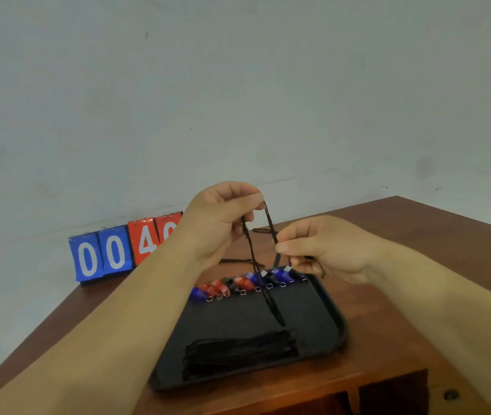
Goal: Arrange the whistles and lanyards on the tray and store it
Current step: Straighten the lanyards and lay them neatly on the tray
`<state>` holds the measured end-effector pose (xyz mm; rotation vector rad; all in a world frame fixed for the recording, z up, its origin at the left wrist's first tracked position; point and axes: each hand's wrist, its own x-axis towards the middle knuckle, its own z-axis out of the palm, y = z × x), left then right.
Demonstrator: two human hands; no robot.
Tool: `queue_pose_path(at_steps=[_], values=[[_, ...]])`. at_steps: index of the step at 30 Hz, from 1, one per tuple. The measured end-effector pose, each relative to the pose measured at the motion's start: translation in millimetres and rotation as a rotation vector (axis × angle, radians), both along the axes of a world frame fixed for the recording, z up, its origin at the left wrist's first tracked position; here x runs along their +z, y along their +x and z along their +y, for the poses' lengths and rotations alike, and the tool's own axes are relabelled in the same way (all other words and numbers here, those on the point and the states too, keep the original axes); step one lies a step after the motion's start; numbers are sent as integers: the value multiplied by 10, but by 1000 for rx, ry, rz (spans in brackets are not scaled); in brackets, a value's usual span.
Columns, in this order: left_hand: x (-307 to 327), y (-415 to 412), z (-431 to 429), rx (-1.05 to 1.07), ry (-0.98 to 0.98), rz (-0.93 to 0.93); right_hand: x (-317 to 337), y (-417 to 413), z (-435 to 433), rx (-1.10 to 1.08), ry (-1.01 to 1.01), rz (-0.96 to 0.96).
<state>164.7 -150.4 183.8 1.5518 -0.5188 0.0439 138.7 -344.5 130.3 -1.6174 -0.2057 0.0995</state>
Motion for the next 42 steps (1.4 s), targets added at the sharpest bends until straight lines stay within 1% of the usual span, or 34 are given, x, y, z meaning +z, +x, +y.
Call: queue_pose_path(at_steps=[4,8,12,15,20,25,28,30,33,37,39,42], values=[[88,-67,208,-28,-82,15,6,74,295,36,15,-4],[104,-96,357,-50,-172,29,26,98,519,99,-1,-72],[130,-112,458,-48,-262,31,18,96,666,269,171,-24],[131,-99,531,-46,-308,31,4,96,756,310,272,26],[124,-58,675,-3,-309,30,21,143,782,338,328,58],[87,-38,809,52,-278,58,88,171,707,260,268,51],[62,-20,904,81,-219,69,140,177,640,241,206,70],[43,-6,970,110,-143,68,178,190,587,208,147,71],[13,9,1065,183,68,28,249,201,499,165,46,70],[-8,5,1165,265,385,-104,357,186,405,121,-115,80],[-12,5,1193,289,457,-153,399,183,378,98,-155,71],[-19,-1,1185,325,481,-202,430,197,367,94,-178,66]])
